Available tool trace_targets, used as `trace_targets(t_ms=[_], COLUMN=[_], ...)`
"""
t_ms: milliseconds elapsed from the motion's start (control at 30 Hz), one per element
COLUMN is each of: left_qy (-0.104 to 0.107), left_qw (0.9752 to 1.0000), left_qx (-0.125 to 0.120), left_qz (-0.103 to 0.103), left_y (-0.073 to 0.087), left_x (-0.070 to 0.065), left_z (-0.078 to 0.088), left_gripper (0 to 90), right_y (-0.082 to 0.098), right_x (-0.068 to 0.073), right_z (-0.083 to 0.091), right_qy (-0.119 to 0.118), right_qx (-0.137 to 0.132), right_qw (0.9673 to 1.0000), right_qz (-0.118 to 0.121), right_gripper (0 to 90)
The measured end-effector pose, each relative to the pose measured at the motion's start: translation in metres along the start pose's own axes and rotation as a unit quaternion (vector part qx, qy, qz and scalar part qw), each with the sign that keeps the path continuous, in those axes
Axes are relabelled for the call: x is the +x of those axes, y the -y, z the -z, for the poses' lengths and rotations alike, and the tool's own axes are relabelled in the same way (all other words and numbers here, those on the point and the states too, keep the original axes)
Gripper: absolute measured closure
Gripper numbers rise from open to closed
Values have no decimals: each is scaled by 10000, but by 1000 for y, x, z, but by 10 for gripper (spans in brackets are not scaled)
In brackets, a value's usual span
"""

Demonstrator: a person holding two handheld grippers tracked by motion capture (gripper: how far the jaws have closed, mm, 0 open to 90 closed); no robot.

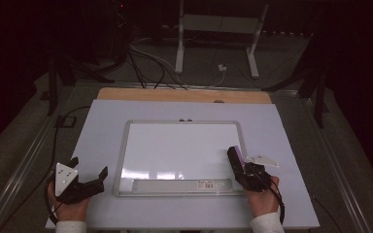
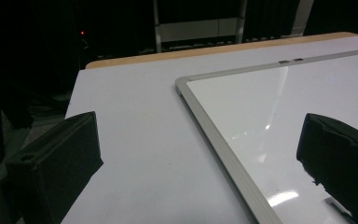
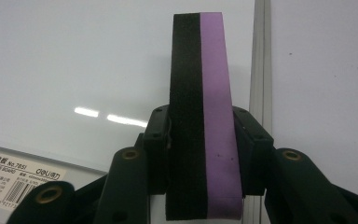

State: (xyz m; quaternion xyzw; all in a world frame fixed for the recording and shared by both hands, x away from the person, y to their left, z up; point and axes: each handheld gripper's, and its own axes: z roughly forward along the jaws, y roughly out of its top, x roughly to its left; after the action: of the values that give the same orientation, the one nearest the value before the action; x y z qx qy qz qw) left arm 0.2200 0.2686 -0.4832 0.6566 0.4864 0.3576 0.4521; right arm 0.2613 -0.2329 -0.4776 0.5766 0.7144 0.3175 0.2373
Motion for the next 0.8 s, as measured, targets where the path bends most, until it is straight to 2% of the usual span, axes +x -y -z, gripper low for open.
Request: trace_targets(t_ms=[233,800], left_qy=[1,9], left_qw=[10000,10000], left_qx=[1,1], left_qz=[-5,-3], left_y=[0,0], left_x=[0,0], left_z=[0,0], left_gripper=[6,6], right_y=[1,8], right_x=[0,-6], right_z=[-1,0], right_qy=[9,185], right_qx=[9,90], right_qw=[10000,9994], right_qz=[-9,-280], right_gripper=[632,631])
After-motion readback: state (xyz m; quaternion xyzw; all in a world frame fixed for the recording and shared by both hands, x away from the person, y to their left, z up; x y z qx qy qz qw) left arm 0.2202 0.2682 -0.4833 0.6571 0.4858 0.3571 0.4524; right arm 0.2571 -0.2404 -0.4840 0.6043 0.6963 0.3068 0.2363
